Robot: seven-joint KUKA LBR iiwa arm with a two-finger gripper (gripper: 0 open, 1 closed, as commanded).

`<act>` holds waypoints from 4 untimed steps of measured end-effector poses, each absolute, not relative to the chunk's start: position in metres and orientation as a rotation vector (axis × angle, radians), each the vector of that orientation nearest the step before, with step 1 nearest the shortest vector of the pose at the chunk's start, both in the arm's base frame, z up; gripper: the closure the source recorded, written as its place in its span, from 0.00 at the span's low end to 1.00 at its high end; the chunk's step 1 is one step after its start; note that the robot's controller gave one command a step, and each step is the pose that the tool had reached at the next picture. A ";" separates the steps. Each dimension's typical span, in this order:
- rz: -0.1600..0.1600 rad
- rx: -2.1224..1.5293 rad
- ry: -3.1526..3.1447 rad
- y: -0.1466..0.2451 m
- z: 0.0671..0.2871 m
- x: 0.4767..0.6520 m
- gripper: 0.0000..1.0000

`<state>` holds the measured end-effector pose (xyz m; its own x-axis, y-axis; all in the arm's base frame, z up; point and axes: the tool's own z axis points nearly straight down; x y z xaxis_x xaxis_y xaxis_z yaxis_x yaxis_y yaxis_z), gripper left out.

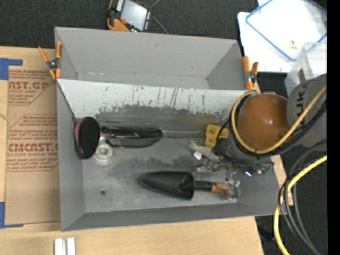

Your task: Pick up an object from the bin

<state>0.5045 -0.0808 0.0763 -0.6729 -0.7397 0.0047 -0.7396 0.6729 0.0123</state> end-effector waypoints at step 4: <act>-0.011 1.210 -2.893 -0.098 0.070 0.520 1.00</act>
Offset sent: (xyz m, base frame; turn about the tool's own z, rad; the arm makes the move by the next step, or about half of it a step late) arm 0.0428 -0.0081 -0.0063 0.3817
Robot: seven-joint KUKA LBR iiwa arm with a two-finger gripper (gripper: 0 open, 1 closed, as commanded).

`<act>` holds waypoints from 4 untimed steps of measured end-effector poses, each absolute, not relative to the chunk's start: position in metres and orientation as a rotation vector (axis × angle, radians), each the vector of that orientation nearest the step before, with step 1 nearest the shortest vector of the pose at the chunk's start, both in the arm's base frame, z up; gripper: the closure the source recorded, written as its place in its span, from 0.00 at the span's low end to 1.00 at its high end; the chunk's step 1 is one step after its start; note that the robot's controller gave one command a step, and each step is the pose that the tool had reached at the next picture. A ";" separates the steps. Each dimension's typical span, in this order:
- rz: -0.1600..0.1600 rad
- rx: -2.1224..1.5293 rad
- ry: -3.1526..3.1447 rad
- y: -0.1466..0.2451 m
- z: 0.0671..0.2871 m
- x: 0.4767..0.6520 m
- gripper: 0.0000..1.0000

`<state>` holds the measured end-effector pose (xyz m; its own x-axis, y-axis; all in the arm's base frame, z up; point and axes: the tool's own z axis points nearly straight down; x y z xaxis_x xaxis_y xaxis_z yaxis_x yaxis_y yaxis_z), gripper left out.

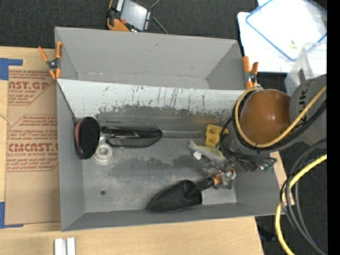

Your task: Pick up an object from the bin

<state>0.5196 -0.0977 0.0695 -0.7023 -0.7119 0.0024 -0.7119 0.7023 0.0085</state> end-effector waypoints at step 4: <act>-0.020 1.321 -2.846 -0.085 0.219 0.496 1.00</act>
Offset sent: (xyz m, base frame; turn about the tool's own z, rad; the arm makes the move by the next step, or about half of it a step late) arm -0.0382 0.0052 0.1089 -0.1643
